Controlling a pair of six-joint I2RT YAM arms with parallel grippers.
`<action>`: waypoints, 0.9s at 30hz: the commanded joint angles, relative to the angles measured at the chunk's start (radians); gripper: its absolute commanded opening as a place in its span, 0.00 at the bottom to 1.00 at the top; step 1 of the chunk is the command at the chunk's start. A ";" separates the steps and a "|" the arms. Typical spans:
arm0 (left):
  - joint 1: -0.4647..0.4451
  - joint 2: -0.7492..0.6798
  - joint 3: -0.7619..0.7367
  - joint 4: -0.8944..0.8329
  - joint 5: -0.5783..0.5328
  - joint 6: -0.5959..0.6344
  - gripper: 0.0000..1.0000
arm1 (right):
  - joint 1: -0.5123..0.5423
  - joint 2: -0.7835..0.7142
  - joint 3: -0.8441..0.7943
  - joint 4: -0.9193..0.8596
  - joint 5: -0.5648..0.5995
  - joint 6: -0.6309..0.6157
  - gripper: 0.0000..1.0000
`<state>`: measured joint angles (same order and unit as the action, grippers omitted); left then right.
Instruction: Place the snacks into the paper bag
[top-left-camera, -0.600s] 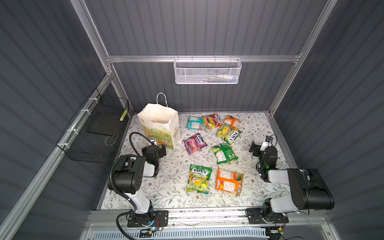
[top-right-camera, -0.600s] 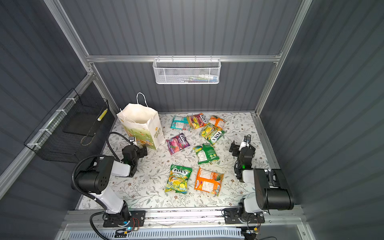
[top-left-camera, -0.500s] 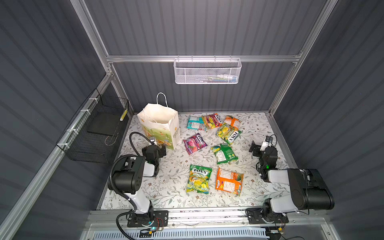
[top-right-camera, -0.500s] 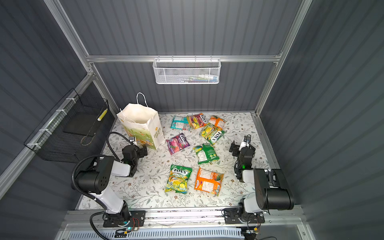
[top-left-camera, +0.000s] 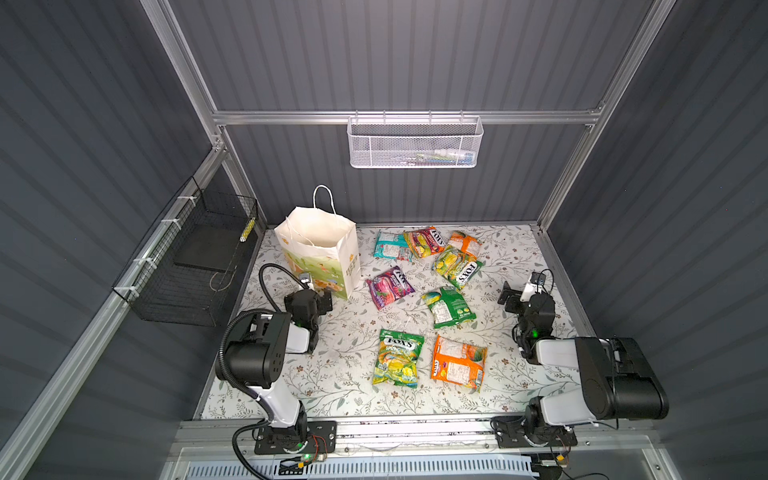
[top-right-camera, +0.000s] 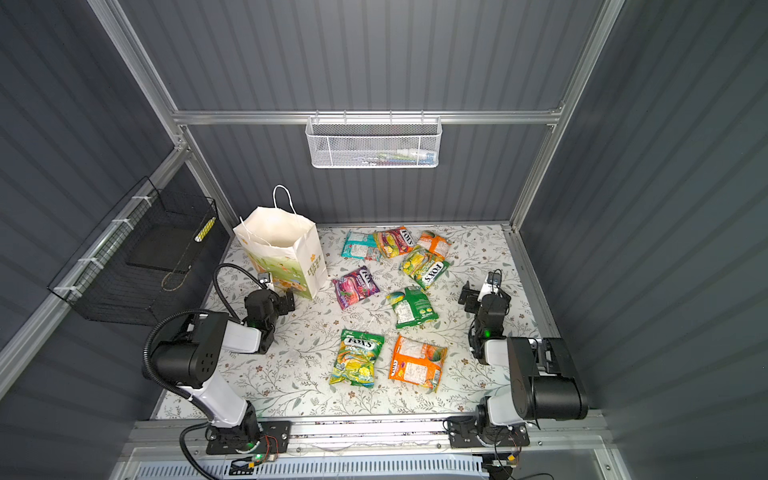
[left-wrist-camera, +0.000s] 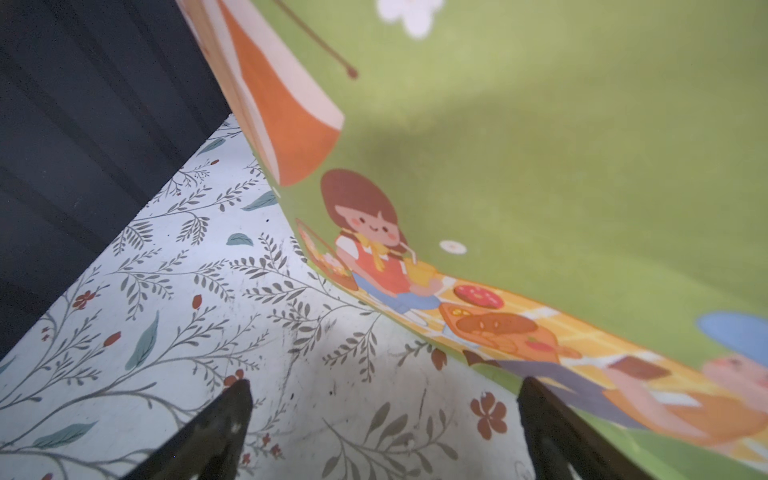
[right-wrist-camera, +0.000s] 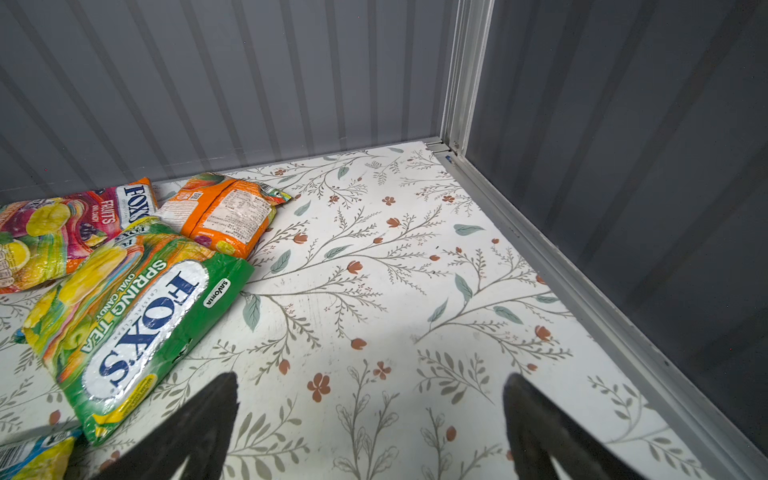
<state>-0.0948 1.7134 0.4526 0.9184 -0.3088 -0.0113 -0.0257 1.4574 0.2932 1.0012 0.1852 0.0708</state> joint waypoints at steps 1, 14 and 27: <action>0.007 0.003 0.015 0.001 0.013 0.005 1.00 | -0.003 0.004 0.012 0.017 -0.007 0.004 0.99; 0.007 0.003 0.007 0.020 -0.048 -0.018 1.00 | -0.003 0.004 0.015 0.013 -0.007 0.004 0.99; -0.006 -0.028 -0.033 0.059 -0.168 -0.059 1.00 | -0.003 -0.059 -0.025 0.036 0.001 0.004 0.99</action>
<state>-0.0975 1.7100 0.4450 0.9367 -0.4232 -0.0422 -0.0257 1.4490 0.2909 1.0016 0.1856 0.0708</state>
